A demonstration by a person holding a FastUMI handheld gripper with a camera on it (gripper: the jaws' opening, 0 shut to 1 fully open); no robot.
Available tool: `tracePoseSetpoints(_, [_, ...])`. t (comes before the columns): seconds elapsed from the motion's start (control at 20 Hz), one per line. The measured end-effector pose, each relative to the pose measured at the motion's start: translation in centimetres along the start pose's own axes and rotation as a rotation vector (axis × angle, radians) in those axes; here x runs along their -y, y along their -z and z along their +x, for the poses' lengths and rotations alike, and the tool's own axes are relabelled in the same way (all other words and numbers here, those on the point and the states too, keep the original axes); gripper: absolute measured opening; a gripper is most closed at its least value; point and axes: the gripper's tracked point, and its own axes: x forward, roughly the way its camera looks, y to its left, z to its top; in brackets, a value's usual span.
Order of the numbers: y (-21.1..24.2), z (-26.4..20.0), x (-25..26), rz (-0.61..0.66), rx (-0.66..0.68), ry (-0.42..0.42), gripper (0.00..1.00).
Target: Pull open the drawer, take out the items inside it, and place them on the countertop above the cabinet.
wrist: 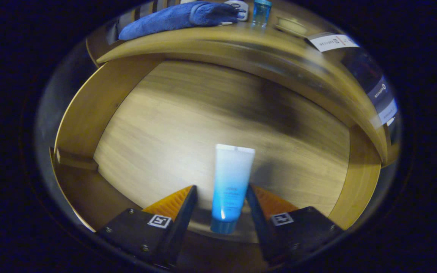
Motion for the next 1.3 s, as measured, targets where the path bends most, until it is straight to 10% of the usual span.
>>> tracePoseSetpoints(0.3, [-0.7, -0.3, 0.3, 0.021, 0.081, 0.010, 0.41])
tracePoseSetpoints(1.3, [-6.8, -12.7, 3.8, 0.136, 0.613, 0.012, 0.41])
